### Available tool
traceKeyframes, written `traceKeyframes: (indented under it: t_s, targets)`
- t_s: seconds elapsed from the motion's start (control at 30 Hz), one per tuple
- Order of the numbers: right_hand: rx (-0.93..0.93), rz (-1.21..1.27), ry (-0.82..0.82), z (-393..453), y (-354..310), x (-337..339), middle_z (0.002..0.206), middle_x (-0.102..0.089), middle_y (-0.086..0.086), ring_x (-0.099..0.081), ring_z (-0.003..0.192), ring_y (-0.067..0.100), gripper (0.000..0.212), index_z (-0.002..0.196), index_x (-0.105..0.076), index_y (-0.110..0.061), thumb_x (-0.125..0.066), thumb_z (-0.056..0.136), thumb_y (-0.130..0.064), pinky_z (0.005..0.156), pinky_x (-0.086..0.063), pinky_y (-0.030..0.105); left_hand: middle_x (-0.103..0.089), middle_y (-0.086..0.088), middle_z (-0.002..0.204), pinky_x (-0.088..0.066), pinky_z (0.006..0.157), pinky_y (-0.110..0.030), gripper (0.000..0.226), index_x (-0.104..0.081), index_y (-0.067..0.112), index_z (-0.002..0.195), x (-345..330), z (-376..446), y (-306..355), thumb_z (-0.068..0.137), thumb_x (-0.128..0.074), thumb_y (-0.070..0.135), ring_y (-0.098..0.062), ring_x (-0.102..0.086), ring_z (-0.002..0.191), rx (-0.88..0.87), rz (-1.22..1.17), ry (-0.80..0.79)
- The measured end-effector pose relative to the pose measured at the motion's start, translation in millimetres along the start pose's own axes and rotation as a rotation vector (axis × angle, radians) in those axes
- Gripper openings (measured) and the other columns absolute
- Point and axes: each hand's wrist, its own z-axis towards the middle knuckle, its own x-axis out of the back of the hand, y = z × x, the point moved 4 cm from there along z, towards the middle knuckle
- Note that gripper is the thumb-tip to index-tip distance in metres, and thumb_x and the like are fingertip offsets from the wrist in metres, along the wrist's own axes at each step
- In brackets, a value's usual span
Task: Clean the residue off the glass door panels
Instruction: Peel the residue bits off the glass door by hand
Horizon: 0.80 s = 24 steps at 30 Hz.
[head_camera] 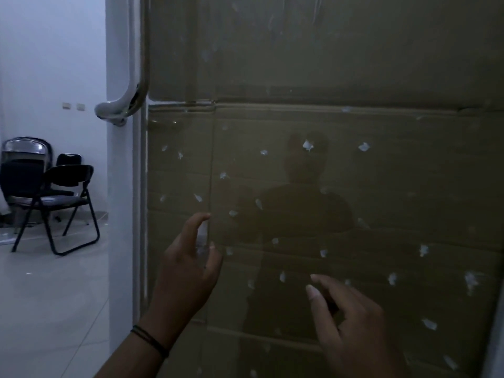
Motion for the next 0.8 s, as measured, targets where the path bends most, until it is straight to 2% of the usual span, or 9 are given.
traceKeyframes:
  t_s: [0.17,0.33,0.47,0.57,0.63,0.8]
  targets:
    - [-0.032,0.021,-0.005,-6,16,14,0.077,-0.071,-0.003,-0.064,0.066,0.004,0.021,0.085,-0.076,-0.015,-0.063,0.071,-0.025,0.062,-0.047,0.019,-0.056,0.005,0.081,-0.039,0.052,-0.004,0.061,-0.041,0.028,0.133,-18,-14,12,0.081,-0.066,0.005,-0.002,-0.056,0.061,0.017,-0.059,-0.022]
    - [-0.074,-0.006,0.021,-12,29,27,0.079,-0.072,-0.003,-0.067,0.071,0.008,0.02,0.082,-0.076,-0.015,-0.063,0.071,-0.024,0.065,-0.047,0.02,-0.055,0.006,0.086,-0.033,0.062,0.003,0.056,-0.049,0.02,0.124,-32,-25,32,0.076,-0.07,0.0,0.001,-0.053,0.063,0.013,-0.046,-0.022]
    - [-0.082,-0.034,0.004,-14,34,33,0.08,-0.072,-0.005,-0.068,0.073,0.01,0.018,0.083,-0.076,-0.017,-0.063,0.073,-0.025,0.066,-0.047,0.021,-0.053,0.003,0.082,-0.033,0.063,0.004,0.056,-0.051,0.018,0.121,-36,-27,46,0.074,-0.071,-0.003,-0.004,-0.049,0.057,0.005,-0.044,-0.012]
    - [-0.083,-0.058,0.001,-14,38,34,0.08,-0.072,-0.004,-0.068,0.073,0.013,0.007,0.083,-0.076,-0.016,-0.072,0.077,-0.015,0.066,-0.048,0.023,-0.052,0.004,0.082,-0.033,0.064,0.004,0.056,-0.052,0.016,0.122,-34,-28,53,0.073,-0.071,-0.003,-0.003,-0.05,0.058,0.002,-0.049,-0.005]
    - [-0.086,-0.069,-0.011,-14,39,34,0.08,-0.072,-0.003,-0.068,0.073,0.014,0.013,0.084,-0.076,-0.016,-0.075,0.073,-0.009,0.066,-0.051,0.025,-0.052,0.004,0.08,-0.035,0.061,0.003,0.055,-0.053,0.014,0.122,-33,-28,57,0.074,-0.071,-0.003,-0.001,-0.051,0.059,-0.004,-0.048,-0.011]
    - [-0.097,-0.059,-0.021,-15,37,36,0.078,-0.07,-0.007,-0.067,0.07,0.013,0.012,0.085,-0.075,-0.019,-0.074,0.075,-0.012,0.062,-0.052,0.027,-0.053,0.005,0.074,-0.036,0.056,0.0,0.051,-0.056,0.015,0.117,-33,-31,62,0.072,-0.071,-0.004,-0.003,-0.054,0.057,0.004,-0.07,-0.032]
